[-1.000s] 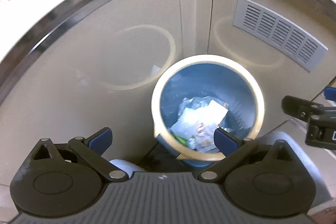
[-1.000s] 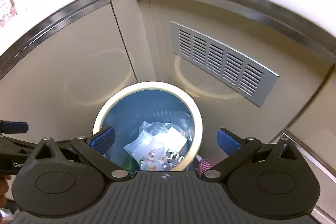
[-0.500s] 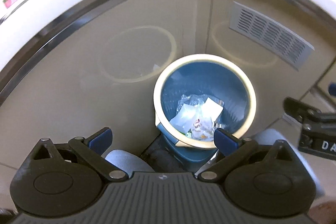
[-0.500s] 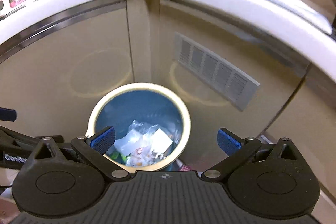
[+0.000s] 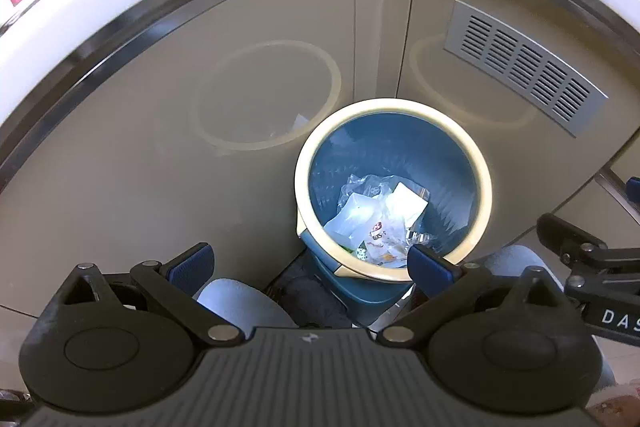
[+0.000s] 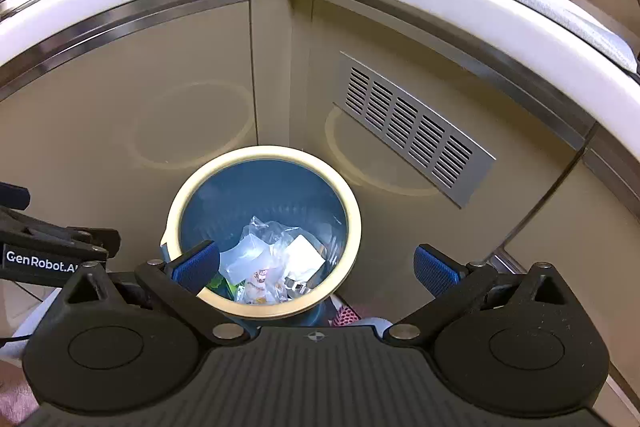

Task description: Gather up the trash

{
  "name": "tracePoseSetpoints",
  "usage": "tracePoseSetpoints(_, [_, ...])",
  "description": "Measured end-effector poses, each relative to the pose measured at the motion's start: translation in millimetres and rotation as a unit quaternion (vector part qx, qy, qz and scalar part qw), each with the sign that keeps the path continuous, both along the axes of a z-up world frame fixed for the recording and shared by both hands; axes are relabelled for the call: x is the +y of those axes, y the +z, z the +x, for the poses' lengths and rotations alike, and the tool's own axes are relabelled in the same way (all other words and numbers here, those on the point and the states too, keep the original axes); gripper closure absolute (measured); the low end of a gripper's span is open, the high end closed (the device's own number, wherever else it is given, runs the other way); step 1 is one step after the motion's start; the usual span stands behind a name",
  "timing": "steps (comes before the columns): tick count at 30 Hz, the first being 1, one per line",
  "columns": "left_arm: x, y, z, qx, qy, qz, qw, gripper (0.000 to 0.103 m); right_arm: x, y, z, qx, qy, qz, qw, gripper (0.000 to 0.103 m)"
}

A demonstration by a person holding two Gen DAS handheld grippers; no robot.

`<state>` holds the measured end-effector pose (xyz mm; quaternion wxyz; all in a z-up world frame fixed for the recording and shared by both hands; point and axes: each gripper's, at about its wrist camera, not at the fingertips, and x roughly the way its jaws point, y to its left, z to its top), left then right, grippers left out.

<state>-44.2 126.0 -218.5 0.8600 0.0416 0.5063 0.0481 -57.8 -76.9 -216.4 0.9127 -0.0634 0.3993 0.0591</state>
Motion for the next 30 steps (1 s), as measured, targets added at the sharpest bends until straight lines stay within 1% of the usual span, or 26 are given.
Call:
tracePoseSetpoints(6, [2, -16, 14, 0.019, 0.008, 0.003, 0.9998, 0.0, 7, -15, 13, 0.018, 0.011, -0.005, 1.0, 0.0])
tracePoseSetpoints(10, [-1, -33, 25, 0.04, 0.005, 0.004, 0.9992, 0.0, 10, -28, 22, 0.031, 0.016, -0.009, 0.999, 0.0])
tracePoseSetpoints(18, [-2, -63, 45, 0.075, -0.005, 0.006, 0.9972, 0.0, 8, -51, 47, 0.058, 0.0, -0.009, 0.998, 0.0])
tracePoseSetpoints(24, [-1, -72, 55, 0.088, -0.007, 0.003, 0.9961, 0.0, 7, -61, 58, 0.069, -0.005, -0.006, 0.998, 0.0])
tracePoseSetpoints(30, [-1, -75, 60, 0.09, -0.003, 0.005, 0.9959, 0.0, 8, -67, 65, 0.076, -0.004, -0.002, 0.997, 0.0])
